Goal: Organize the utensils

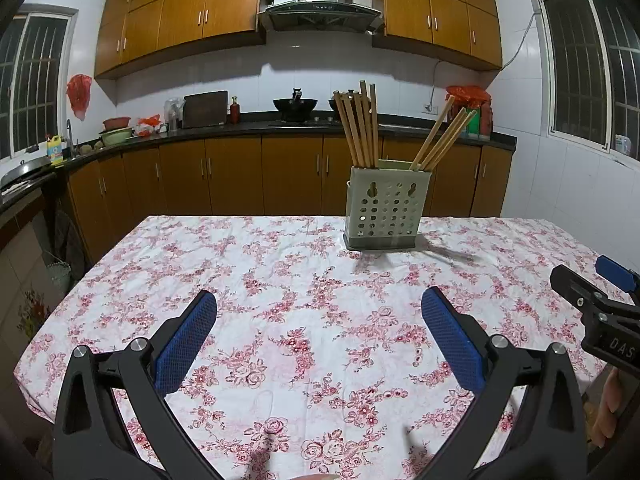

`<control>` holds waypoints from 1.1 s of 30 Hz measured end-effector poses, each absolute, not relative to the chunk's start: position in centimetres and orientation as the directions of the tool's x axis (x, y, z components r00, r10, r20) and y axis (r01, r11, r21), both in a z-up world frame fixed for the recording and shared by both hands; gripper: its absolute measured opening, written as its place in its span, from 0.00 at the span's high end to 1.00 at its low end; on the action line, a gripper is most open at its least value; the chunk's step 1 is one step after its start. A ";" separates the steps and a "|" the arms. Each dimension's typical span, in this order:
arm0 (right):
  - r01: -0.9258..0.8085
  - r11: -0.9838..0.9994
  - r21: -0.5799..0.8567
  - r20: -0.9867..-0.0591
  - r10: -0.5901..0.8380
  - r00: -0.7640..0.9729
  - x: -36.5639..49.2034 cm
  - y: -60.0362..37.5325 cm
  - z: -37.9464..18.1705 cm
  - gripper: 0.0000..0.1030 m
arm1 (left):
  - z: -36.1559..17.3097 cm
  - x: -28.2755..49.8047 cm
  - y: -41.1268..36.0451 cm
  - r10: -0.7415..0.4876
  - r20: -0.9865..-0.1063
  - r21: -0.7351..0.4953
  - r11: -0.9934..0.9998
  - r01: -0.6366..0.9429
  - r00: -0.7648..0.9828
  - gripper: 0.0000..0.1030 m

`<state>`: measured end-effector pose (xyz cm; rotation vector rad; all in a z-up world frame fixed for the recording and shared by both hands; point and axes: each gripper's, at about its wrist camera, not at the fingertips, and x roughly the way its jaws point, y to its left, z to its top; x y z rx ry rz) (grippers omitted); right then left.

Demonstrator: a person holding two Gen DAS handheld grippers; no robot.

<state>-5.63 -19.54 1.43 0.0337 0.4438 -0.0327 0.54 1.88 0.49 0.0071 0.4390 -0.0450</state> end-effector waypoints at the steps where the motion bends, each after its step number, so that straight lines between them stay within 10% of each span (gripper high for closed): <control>1: 0.039 0.999 0.026 -0.430 -0.024 0.903 -5.6 -19.5 1.4 0.04 | 0.5 0.5 1.9 -0.042 -0.425 -0.003 0.999 0.045 0.904 0.02; 33: 0.041 0.999 0.031 -0.437 -0.024 0.899 -5.5 -19.4 1.1 0.04 | 0.2 0.5 1.7 -0.040 -0.428 -0.001 0.999 0.043 0.903 0.02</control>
